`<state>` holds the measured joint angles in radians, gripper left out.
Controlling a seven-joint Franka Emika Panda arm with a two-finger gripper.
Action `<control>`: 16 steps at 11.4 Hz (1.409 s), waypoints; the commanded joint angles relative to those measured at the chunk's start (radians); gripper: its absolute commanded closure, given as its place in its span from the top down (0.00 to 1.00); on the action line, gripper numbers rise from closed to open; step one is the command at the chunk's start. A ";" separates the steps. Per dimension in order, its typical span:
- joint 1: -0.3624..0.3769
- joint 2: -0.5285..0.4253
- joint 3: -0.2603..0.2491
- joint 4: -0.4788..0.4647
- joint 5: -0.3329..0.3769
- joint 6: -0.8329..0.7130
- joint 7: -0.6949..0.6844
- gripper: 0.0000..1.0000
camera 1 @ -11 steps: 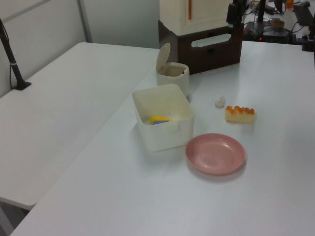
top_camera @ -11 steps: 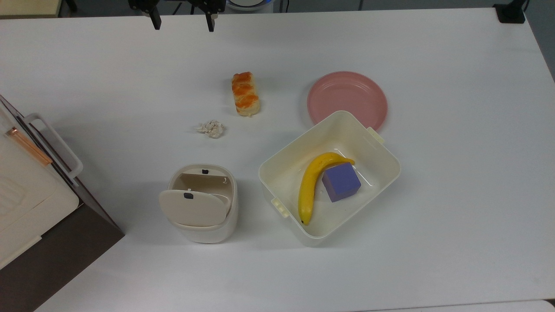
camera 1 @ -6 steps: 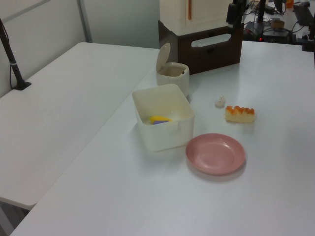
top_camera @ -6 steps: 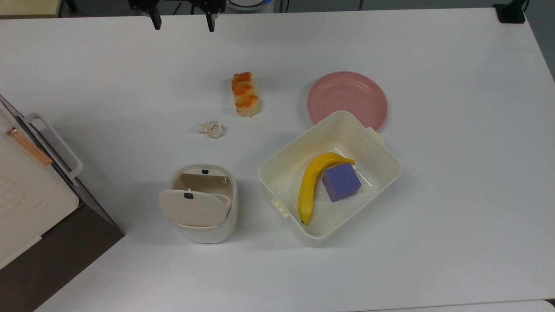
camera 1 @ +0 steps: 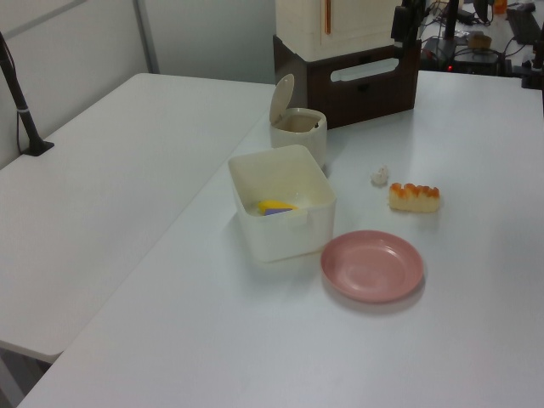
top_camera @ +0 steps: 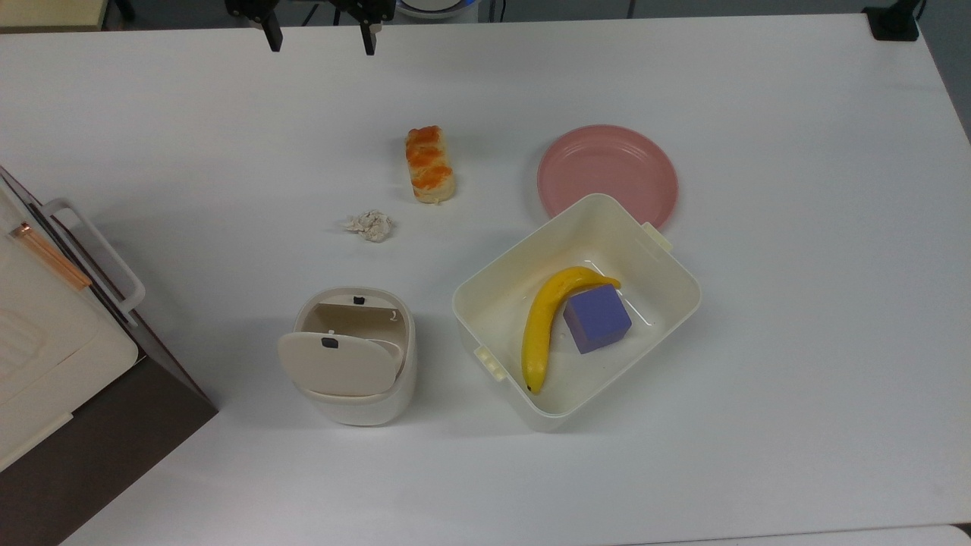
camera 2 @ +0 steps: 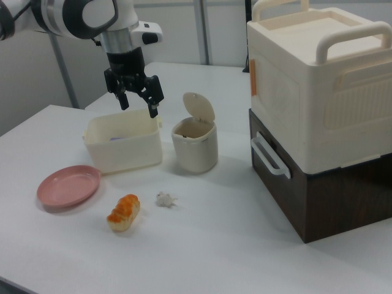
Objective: Grab it up and put it in the trash
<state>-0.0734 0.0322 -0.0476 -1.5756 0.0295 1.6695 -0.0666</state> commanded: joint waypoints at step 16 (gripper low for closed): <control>0.105 0.007 -0.014 -0.101 -0.102 -0.007 0.005 1.00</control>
<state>-0.0259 0.0325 -0.0472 -1.6197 -0.0343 1.6509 -0.0685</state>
